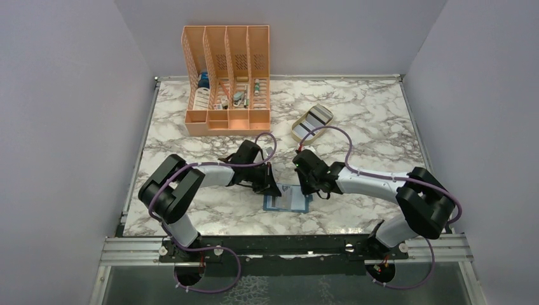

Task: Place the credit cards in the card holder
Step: Insert the credit card into the card holder.

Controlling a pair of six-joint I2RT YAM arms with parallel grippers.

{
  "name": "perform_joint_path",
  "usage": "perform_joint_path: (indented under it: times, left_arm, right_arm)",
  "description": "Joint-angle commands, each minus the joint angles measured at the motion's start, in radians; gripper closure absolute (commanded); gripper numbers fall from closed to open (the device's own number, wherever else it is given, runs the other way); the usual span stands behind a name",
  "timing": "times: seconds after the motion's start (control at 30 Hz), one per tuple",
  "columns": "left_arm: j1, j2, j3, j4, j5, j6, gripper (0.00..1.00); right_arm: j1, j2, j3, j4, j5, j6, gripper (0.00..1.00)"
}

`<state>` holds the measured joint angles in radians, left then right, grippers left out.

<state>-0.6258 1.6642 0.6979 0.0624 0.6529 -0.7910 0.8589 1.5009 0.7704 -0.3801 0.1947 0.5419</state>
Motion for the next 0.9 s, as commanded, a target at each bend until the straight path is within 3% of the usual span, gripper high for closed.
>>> perform_joint_path:
  times: [0.0,0.4,0.67,0.87]
  left_arm:
    - [-0.009,0.031,-0.017,0.035,-0.061,-0.037,1.00]
    - [-0.014,0.010,-0.051,0.105,-0.103,-0.103,1.00]
    - [-0.017,0.020,-0.070,0.157,-0.118,-0.131,1.00]
    - [-0.019,-0.006,-0.075,0.163,-0.146,-0.140,1.00]
  right_arm:
    - [0.006,-0.019,-0.012,0.024,0.017,0.022,0.96]
    - [0.006,-0.046,-0.025,0.035,0.006,0.071,0.94]
    - [0.007,-0.091,0.016,-0.065,-0.026,0.088,0.76]
    - [0.006,-0.150,-0.027,-0.076,-0.062,0.108,0.70]
